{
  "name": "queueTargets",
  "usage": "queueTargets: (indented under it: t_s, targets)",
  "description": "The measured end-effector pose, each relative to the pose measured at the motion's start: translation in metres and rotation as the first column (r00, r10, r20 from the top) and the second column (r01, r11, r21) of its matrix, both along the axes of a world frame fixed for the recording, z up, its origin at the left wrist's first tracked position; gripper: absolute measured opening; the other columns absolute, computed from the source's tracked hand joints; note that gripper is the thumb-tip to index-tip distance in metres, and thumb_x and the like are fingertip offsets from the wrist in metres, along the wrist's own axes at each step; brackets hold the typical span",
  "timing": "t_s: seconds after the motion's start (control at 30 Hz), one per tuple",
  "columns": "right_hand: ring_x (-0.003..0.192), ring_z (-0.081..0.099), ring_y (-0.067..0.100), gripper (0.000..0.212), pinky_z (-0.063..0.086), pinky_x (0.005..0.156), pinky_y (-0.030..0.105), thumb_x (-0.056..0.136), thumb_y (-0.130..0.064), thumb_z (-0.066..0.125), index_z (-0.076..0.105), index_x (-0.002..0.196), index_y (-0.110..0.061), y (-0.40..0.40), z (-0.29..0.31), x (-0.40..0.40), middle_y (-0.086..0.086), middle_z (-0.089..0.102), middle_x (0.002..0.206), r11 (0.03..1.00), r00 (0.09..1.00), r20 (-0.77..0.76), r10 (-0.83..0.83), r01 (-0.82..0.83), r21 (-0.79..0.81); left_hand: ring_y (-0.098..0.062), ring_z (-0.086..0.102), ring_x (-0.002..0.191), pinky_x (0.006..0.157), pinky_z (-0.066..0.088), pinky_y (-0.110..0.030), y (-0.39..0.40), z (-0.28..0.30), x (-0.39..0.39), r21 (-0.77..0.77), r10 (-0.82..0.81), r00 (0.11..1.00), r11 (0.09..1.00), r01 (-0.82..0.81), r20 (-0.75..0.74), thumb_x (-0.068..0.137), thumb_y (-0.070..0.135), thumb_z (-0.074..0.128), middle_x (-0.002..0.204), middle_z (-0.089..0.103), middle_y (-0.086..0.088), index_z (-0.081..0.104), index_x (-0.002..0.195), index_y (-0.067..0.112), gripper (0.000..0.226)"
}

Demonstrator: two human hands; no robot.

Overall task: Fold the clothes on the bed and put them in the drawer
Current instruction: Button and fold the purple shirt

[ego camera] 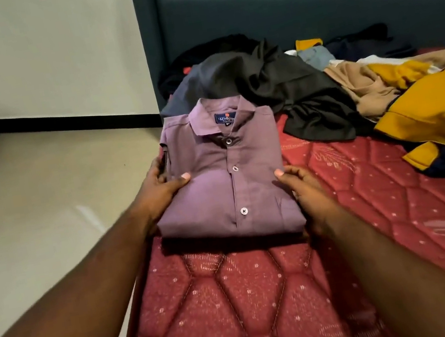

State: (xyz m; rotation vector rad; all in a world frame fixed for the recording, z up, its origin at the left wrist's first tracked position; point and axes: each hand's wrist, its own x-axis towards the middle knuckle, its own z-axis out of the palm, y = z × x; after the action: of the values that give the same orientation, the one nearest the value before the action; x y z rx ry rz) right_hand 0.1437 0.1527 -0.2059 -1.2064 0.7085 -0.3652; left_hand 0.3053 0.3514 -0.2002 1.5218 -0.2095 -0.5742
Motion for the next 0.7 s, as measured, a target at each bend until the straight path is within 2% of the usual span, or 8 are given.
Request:
queueTargets:
  t_s: [0.03, 0.1, 0.17, 0.23, 0.33, 0.47, 0.6, 0.7]
  targets:
    - [0.082, 0.067, 0.003, 0.035, 0.055, 0.071, 0.02, 0.09, -0.018, 0.065, 0.051, 0.121, -0.022, 0.01, 0.0, -0.013, 0.007, 0.064, 0.112, 0.993, 0.999, 0.04, -0.027, 0.031, -0.118, -0.012, 0.06, 0.109, 0.089, 0.052, -0.023, 0.009, 0.008, -0.018, 0.0, 0.064, 0.998, 0.998, -0.064, 0.012, 0.089, 0.015, 0.068, 0.131, 0.056, 0.001, 0.025, 0.15, 0.028, 0.076]
    - [0.126, 0.048, 0.003, 0.057, 0.041, 0.104, 0.021, 0.087, -0.035, 0.067, 0.042, 0.138, -0.037, 0.028, -0.008, -0.036, 0.003, 0.042, 0.148, 0.864, 0.998, 0.02, 0.058, -0.04, -0.503, -0.025, 0.045, 0.132, 0.11, 0.038, -0.039, 0.027, 0.012, -0.044, 0.216, 0.073, 0.867, 0.955, -0.203, 0.493, 0.085, 0.041, 0.064, 0.149, 0.04, -0.007, 0.025, 0.153, 0.029, 0.079]
    - [0.145, 0.012, 0.003, 0.068, 0.015, 0.116, 0.021, 0.084, -0.059, 0.051, 0.028, 0.146, -0.047, 0.034, -0.016, -0.056, -0.012, 0.004, 0.162, 0.49, 0.953, -0.242, 0.18, -0.3, -0.819, -0.026, 0.017, 0.148, 0.116, 0.014, -0.045, 0.033, 0.013, -0.065, 0.475, -0.348, 0.401, 0.834, -0.28, 0.848, 0.086, 0.058, 0.041, 0.162, 0.016, 0.002, 0.021, 0.152, 0.041, 0.072]
    - [0.149, 0.005, 0.016, 0.068, 0.011, 0.121, 0.033, 0.085, -0.068, 0.036, 0.019, 0.148, -0.049, 0.032, -0.025, -0.066, -0.014, -0.008, 0.16, 0.186, 0.854, -0.497, 0.153, -0.519, -0.834, -0.024, -0.002, 0.15, 0.115, 0.0, -0.057, 0.031, 0.015, -0.084, 0.815, -0.751, 0.317, 0.543, -0.202, 0.579, 0.09, 0.067, 0.025, 0.162, -0.009, 0.014, -0.005, 0.148, 0.054, 0.066]
    - [0.147, 0.016, 0.026, 0.068, 0.019, 0.119, 0.038, 0.09, -0.055, 0.049, 0.021, 0.151, -0.04, 0.021, -0.018, -0.087, 0.002, 0.003, 0.163, 0.203, 0.799, -0.59, 0.12, -0.601, -0.773, -0.032, -0.007, 0.15, 0.108, -0.003, -0.072, 0.021, 0.014, -0.108, 0.941, -0.845, 0.42, 0.264, -0.211, 0.331, 0.094, 0.064, 0.035, 0.163, -0.012, 0.003, -0.008, 0.152, 0.043, 0.075]
    - [0.148, 0.014, 0.023, 0.075, 0.013, 0.12, 0.039, 0.088, -0.064, 0.04, 0.014, 0.153, -0.037, -0.005, -0.014, -0.159, 0.003, 0.01, 0.162, 0.077, 0.648, -0.756, 0.092, -0.761, -0.644, -0.038, 0.031, 0.142, 0.103, 0.018, -0.078, -0.029, 0.018, -0.188, 0.859, -0.852, 0.157, 0.465, -0.213, 0.5, 0.082, 0.06, 0.03, 0.154, 0.038, -0.008, 0.043, 0.145, 0.029, 0.071]
    - [0.149, 0.001, 0.015, 0.087, -0.001, 0.117, 0.05, 0.072, -0.086, 0.017, 0.005, 0.149, -0.049, -0.053, -0.016, -0.249, -0.014, 0.001, 0.162, 0.144, 0.62, -0.782, -0.065, -0.769, -0.623, -0.035, -0.013, 0.149, 0.108, -0.008, -0.07, -0.096, -0.019, -0.271, 0.95, -0.906, 0.317, 0.309, 0.043, 0.281, 0.069, 0.078, -0.006, 0.164, -0.01, 0.002, -0.003, 0.153, 0.04, 0.092]
    - [0.149, -0.006, 0.017, 0.095, -0.007, 0.114, 0.056, 0.061, -0.092, 0.002, 0.001, 0.148, -0.053, -0.12, -0.02, -0.327, -0.014, -0.004, 0.162, 0.27, 0.555, -0.795, -0.246, -0.748, -0.606, -0.044, -0.014, 0.146, 0.104, -0.008, -0.075, -0.175, -0.035, -0.321, 0.933, -0.863, 0.371, 0.358, -0.028, 0.342, 0.081, 0.082, 0.005, 0.163, -0.013, -0.001, -0.009, 0.151, 0.042, 0.083]
